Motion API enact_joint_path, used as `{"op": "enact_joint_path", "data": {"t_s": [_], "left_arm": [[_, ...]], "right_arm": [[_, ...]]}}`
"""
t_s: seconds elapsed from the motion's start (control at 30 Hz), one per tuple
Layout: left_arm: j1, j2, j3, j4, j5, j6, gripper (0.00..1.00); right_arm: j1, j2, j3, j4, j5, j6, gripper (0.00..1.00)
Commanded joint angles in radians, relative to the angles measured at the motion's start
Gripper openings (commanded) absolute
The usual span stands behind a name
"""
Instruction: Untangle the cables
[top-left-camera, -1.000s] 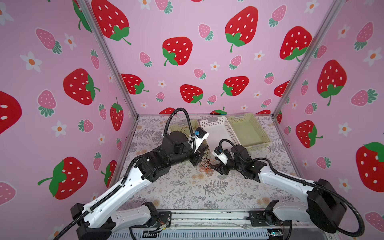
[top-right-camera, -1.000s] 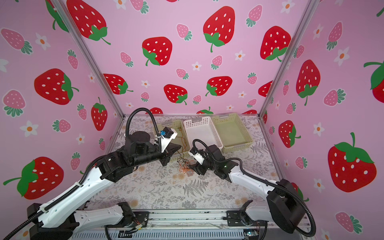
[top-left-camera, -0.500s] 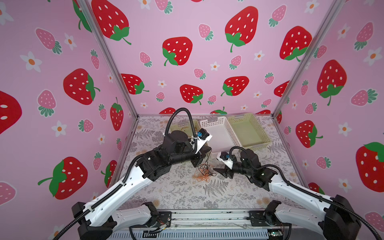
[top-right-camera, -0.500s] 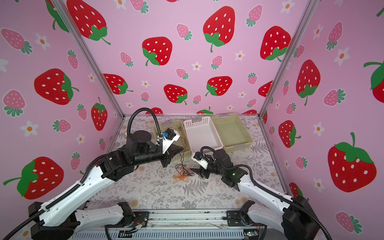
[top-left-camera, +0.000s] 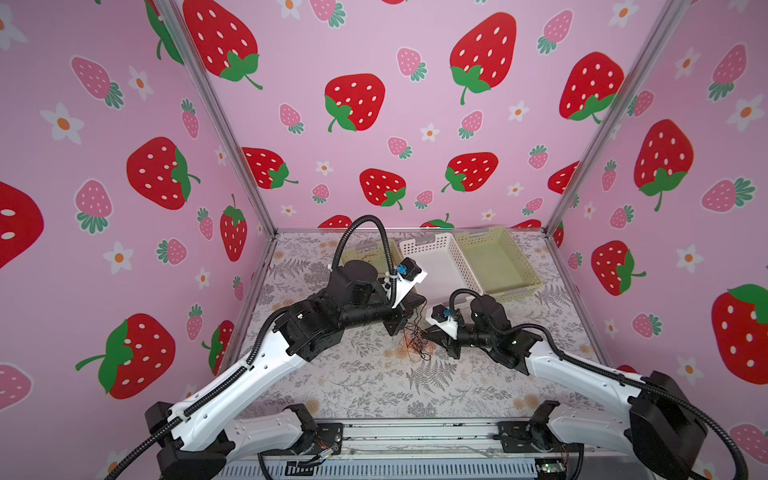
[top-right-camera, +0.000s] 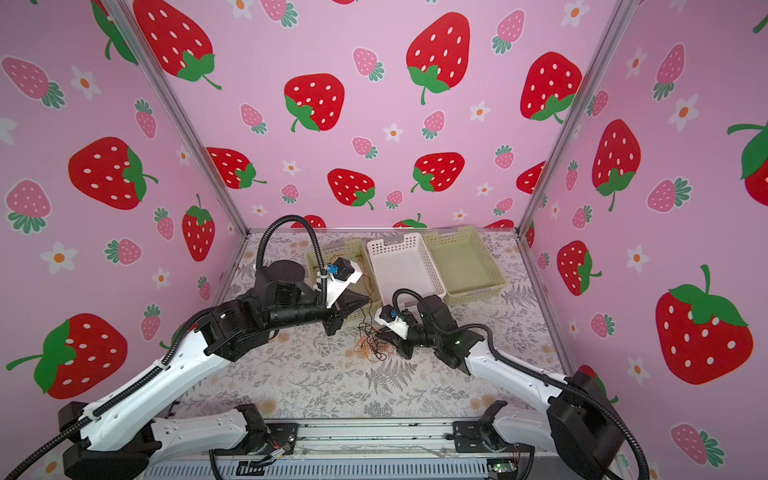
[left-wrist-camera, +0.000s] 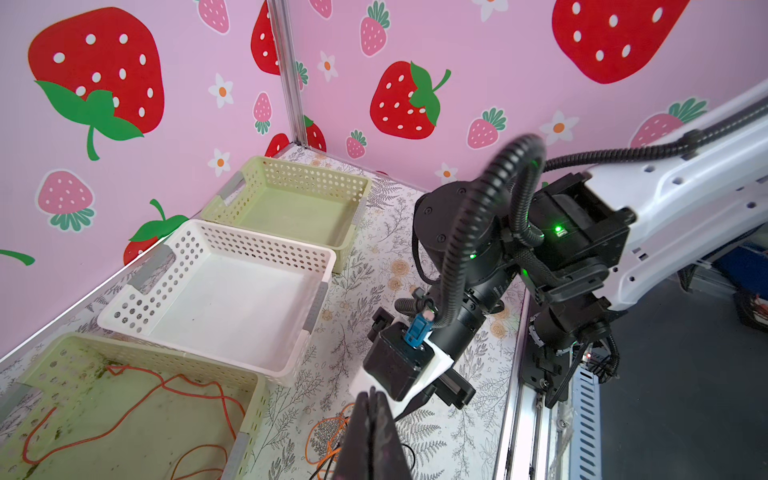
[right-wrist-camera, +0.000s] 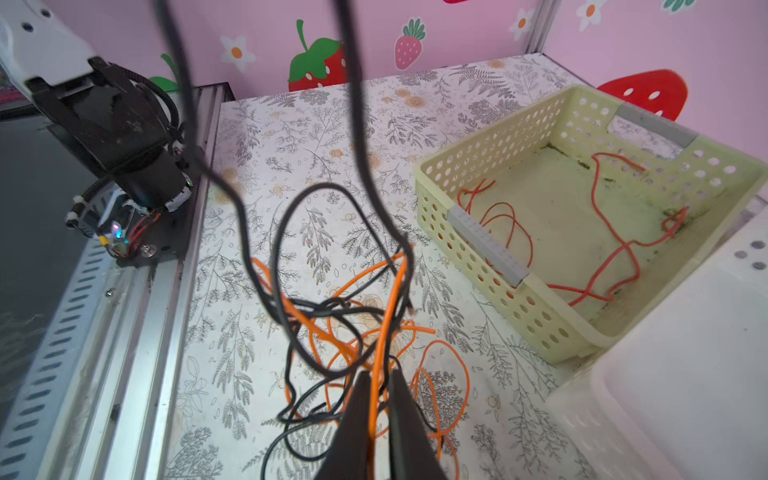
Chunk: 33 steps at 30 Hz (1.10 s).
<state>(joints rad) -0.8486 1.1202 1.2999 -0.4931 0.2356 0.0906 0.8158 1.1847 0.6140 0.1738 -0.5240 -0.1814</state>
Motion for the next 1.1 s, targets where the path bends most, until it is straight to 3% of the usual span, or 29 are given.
{"op": "enact_joint_path", "data": {"t_s": [0.0,0.23,0.43,0.83,1.07], "left_arm": [[-0.004,-0.013,0.06,-0.019,-0.033,0.034,0.0],[0.068,-0.096,0.074,-0.031,-0.093,0.027,0.0],[0.197,-0.178,0.065,-0.033,-0.138,-0.005,0.0],[0.34,-0.219,0.091,-0.07,-0.204,0.003,0.0],[0.408,-0.228,0.096,-0.096,-0.112,-0.005,0.0]], "right_arm": [[-0.003,-0.035,-0.023,0.016,0.147,0.025,0.0],[-0.153,0.007,-0.033,-0.095,0.324,0.138,0.0],[-0.266,0.077,-0.011,-0.173,0.366,0.194,0.0],[-0.354,0.135,0.044,-0.31,0.485,0.237,0.0],[-0.388,0.148,0.055,-0.363,0.588,0.237,0.0]]}}
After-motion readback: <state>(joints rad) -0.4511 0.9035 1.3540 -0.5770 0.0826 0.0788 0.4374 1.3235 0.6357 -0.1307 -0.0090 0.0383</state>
